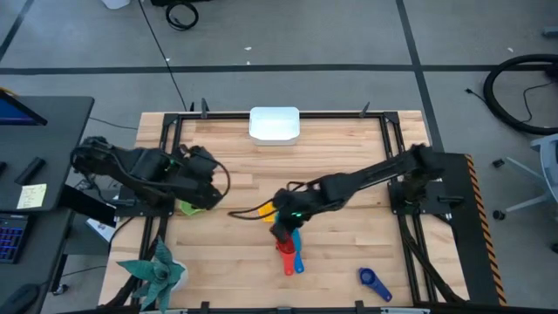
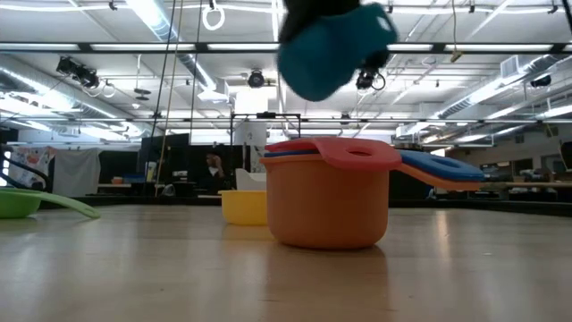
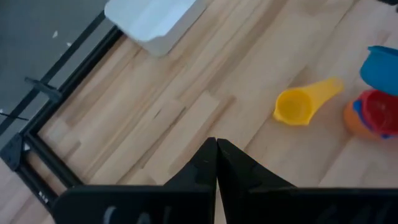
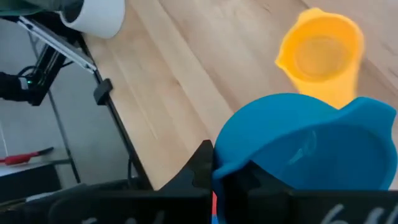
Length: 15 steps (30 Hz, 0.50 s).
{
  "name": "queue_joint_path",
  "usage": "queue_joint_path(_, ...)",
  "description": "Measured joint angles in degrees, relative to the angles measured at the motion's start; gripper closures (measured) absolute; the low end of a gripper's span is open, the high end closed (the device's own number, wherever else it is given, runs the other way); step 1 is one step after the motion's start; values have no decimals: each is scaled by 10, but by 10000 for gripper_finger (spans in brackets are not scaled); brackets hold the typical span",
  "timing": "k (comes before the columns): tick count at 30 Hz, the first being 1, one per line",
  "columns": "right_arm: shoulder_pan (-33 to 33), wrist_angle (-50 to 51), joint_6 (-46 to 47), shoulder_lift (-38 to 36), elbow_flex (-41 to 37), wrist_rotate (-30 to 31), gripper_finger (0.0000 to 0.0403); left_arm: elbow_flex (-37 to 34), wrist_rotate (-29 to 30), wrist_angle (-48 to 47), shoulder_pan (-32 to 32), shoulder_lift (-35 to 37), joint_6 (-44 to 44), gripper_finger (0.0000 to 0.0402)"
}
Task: Nest measuring cups in basket
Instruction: Stack the light blue measuring cup on top of the red measuring cup
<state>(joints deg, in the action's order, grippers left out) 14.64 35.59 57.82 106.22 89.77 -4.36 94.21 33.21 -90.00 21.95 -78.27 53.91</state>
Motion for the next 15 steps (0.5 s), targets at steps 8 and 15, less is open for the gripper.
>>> queue_joint_path(8,12,229,13,147,249,1,389,-78,1,0,26,53,3,390)
queue_joint_path(15,25,333,70,237,371,-37,389,-95,1,0,41,58,-23,390)
